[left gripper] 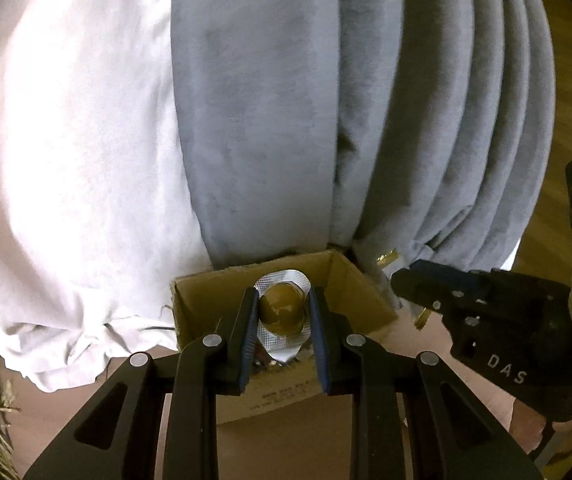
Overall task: Organize snacks
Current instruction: 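Carry both snacks into the box and open both tools, then move both tools back to the last snacks on the table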
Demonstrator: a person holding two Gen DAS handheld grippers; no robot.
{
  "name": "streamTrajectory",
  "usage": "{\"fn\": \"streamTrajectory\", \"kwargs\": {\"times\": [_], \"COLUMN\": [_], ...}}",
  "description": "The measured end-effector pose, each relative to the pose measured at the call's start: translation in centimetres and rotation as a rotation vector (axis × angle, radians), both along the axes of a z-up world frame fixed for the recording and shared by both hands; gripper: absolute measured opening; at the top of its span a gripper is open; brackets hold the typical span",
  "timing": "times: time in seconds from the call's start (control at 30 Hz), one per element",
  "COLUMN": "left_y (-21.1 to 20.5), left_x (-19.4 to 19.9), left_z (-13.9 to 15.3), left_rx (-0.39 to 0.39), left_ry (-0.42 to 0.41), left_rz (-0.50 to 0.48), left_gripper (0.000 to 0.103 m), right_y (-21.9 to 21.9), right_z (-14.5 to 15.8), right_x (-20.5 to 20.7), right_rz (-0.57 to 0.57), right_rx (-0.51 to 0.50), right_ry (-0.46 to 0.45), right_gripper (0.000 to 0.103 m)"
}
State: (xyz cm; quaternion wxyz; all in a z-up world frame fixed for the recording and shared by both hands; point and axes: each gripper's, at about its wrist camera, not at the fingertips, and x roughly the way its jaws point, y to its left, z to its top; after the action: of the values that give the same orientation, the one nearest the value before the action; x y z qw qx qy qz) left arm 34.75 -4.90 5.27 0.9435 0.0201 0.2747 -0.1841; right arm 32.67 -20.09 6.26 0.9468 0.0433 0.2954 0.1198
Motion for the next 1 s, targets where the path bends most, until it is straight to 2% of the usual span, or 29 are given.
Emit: {"fn": "streamTrajectory", "kwargs": {"times": [0.4,0.5,0.53,0.57,0.6,0.77,1.0], "left_y": [0.2,0.3,0.4,0.5,0.5,0.4,0.9], "left_x": [6.0,6.6,6.5,6.3,6.0,3.5,-1.5], "left_z": [-1.6,-1.8,-1.9,-1.9,-2.0,-2.2,-2.5], "left_rx": [0.040,0.035,0.034,0.036,0.037,0.056,0.052], "left_ry": [0.084,0.092,0.089,0.087,0.082,0.044,-0.002], "left_rz": [0.016,0.022,0.032,0.035,0.037,0.044,0.052], "left_gripper": [0.026,0.040,0.044,0.044,0.044,0.044,0.044], "right_y": [0.9,0.8,0.8,0.8,0.7,0.5,0.4], "right_z": [-1.4,-2.1,-2.3,-2.5,-2.7,-2.8,-3.0], "right_x": [6.5,7.7,8.0,8.1,8.1,6.5,2.7], "right_rz": [0.022,0.012,0.000,-0.007,-0.016,-0.031,-0.022], "right_rx": [-0.023,-0.017,-0.021,-0.022,-0.021,-0.039,-0.012], "right_ry": [0.067,0.097,0.102,0.105,0.105,0.087,0.095], "right_gripper": [0.021,0.022,0.027,0.035,0.037,0.037,0.037]}}
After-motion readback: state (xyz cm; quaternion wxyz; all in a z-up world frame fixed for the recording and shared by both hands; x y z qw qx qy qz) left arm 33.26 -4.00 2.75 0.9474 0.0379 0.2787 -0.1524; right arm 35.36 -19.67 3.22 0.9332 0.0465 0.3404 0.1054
